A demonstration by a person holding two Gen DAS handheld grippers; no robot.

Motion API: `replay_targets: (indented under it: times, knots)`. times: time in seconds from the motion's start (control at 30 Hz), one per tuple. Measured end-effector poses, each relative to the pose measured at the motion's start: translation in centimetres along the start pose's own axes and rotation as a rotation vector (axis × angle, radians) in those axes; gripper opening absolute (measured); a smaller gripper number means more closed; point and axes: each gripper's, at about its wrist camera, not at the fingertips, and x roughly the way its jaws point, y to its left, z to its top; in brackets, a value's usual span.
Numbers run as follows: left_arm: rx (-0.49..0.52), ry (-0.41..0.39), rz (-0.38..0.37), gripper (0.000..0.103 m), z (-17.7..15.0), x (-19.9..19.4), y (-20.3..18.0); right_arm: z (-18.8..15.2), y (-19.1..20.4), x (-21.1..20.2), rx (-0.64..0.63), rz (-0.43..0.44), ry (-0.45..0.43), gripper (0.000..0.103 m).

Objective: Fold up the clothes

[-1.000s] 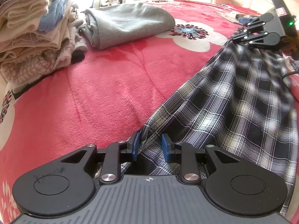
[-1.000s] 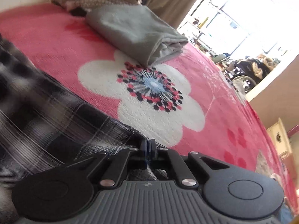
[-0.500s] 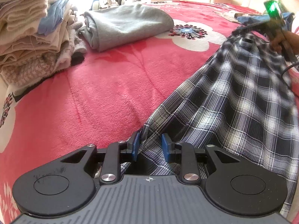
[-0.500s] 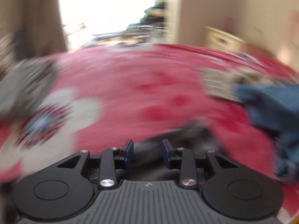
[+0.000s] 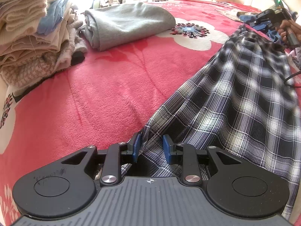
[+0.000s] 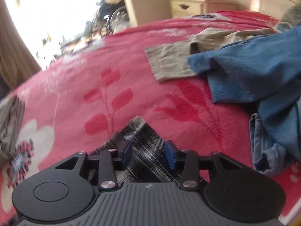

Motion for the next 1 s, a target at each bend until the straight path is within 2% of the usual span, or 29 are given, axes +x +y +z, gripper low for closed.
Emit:
replay_targets:
  times: [0.07,0.23,0.5,0.63,0.77,0.83,0.9,0.97,1.0]
  knots:
    - [-0.003,0.002,0.001,0.027,0.0,0.0,0.0,-0.1,0.3,0.0,-0.052,-0.004,0.022,0.043]
    - [-0.007,0.003,0.002,0.027,0.0,0.0,0.0,-0.6,0.9,-1.5,-0.143,0.106,-0.029,0.043]
    - [-0.002,0.008,0.001,0.028,0.1,0.0,0.0,-0.3,3.6,1.5,-0.395,0.089,0.023,0.043]
    - [-0.001,0.01,0.005,0.028,0.1,0.1,-0.2,-0.3,4.1,1.9,-0.454,0.094,0.019,0.043]
    - [0.0,0.011,0.004,0.028,0.0,0.1,-0.2,0.0,3.9,2.4,-0.435,0.106,0.033,0.043]
    - [0.001,0.011,0.004,0.028,0.0,0.1,-0.1,-0.1,4.2,2.2,-0.443,0.102,0.033,0.038]
    - [0.002,0.01,0.005,0.028,0.0,0.2,-0.2,-0.6,4.8,1.9,-0.483,0.09,0.03,0.013]
    - [0.001,0.009,0.006,0.028,-0.1,0.2,-0.2,-1.3,5.6,1.4,-0.537,0.06,0.009,0.005]
    - [0.0,0.008,0.007,0.028,-0.1,0.2,-0.2,-1.6,5.9,1.1,-0.549,0.047,-0.005,0.005]
